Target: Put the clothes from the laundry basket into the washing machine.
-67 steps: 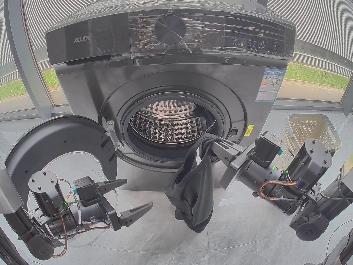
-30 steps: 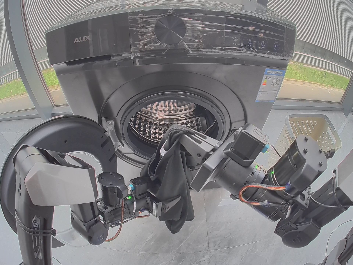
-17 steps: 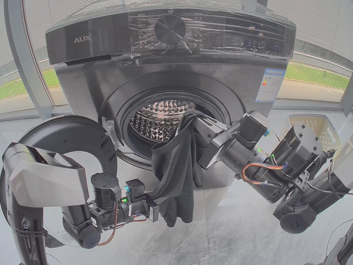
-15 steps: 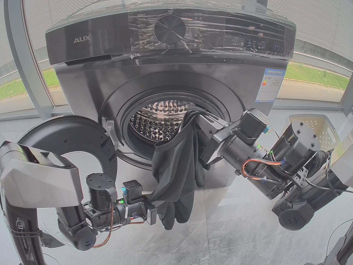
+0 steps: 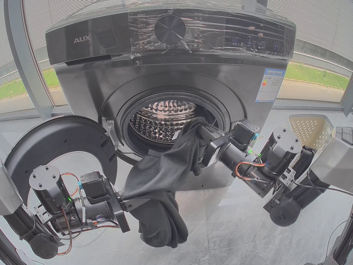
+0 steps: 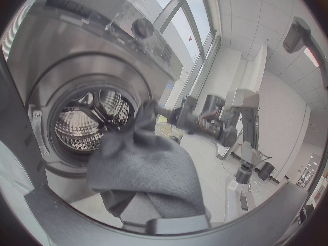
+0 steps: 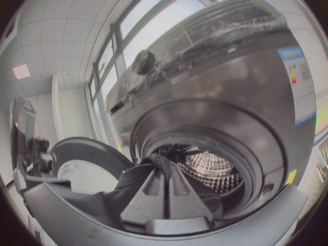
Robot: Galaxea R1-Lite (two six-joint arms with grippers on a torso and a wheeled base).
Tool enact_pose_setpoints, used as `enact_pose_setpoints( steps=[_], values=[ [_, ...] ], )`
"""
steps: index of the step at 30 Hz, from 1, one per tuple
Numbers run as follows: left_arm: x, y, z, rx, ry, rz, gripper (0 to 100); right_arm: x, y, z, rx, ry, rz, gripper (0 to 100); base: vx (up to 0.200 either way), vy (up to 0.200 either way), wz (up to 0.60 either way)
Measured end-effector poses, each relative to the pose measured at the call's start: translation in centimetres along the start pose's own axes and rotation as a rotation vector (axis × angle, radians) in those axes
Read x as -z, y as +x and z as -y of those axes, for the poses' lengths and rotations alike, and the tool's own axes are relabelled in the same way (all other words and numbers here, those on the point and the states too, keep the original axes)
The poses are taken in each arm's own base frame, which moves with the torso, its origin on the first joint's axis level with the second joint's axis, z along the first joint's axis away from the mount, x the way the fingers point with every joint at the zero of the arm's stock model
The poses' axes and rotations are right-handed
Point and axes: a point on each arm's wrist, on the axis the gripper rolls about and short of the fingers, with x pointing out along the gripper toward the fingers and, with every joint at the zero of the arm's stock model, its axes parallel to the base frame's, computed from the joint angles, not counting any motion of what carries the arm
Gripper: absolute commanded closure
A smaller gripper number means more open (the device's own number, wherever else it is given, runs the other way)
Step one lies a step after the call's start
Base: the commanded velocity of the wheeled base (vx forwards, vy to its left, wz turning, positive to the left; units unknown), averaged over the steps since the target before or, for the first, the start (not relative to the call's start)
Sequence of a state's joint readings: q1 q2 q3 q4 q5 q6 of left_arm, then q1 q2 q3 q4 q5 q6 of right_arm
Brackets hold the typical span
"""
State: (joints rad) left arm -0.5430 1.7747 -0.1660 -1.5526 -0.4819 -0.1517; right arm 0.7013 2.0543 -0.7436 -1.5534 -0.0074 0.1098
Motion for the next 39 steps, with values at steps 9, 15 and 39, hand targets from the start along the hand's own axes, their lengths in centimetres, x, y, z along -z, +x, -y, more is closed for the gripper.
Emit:
enact_pose_setpoints(
  steps=[9,15,39],
  values=[
    [-2.6,-1.0,0.3,-0.006,0.035,0.110,100,3.6,-2.7,-1.4,-0.029,0.008,-0.177,100,0.000,0.000,0.00],
    [-3.1,-1.1,0.4,-0.013,0.048,0.135,100,4.2,-3.4,-1.7,-0.034,0.014,-0.214,0,0.000,0.000,0.00],
    [-4.1,-0.6,-0.1,-0.283,0.100,0.221,100,3.4,-14.2,-0.5,-0.025,0.006,-0.482,0,0.000,0.000,0.00]
  ],
)
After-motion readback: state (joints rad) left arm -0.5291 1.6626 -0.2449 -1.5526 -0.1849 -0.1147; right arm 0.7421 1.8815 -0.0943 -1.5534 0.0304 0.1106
